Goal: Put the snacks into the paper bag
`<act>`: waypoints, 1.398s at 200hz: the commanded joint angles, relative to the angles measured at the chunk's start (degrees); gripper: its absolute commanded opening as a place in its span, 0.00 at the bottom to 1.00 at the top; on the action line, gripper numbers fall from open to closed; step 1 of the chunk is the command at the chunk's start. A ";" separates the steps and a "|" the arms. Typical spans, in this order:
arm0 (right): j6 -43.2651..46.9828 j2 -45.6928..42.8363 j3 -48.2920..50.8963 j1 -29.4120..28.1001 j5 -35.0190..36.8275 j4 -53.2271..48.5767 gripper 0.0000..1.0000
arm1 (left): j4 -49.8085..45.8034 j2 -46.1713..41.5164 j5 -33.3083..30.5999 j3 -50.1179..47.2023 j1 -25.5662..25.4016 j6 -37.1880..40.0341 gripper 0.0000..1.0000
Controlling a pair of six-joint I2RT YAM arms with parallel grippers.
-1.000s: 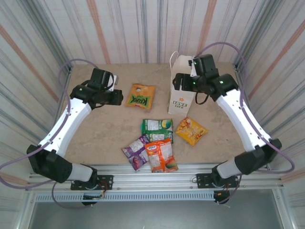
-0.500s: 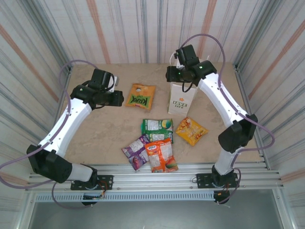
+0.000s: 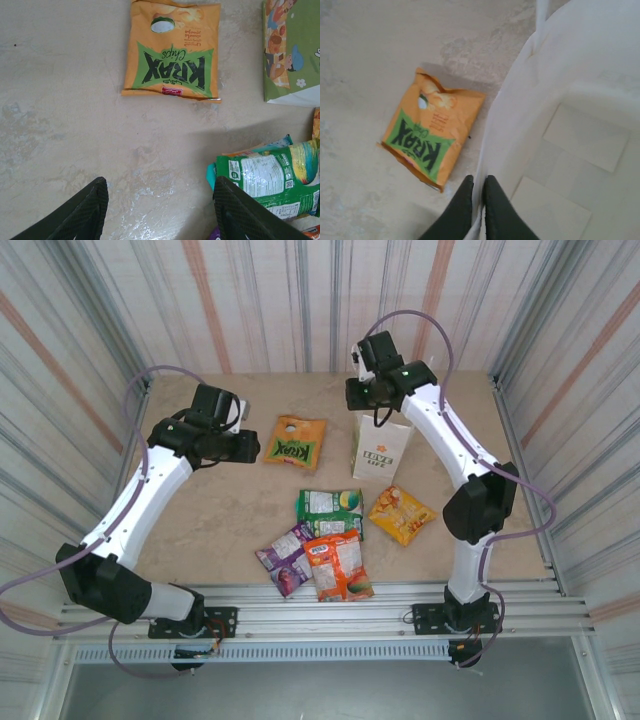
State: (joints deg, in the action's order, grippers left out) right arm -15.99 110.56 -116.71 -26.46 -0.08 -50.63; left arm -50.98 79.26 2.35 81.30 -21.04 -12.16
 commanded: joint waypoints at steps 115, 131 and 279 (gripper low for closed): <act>40.75 -9.44 2.55 13.01 -15.13 -11.66 0.00 | 1.24 1.20 1.21 -1.06 -0.65 -1.02 0.58; 43.80 -10.25 3.93 14.35 -16.17 -12.14 0.00 | 1.38 1.22 1.25 -1.49 -0.69 -1.11 0.58; 50.63 -13.74 11.09 18.55 -16.96 -11.82 0.40 | 3.33 1.46 2.22 -3.51 -1.29 -2.33 0.58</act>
State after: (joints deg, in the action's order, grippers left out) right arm 34.52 99.42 -107.72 -8.23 -15.49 -62.08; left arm -48.36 80.25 3.29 78.37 -21.89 -13.63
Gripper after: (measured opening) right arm 0.324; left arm 0.582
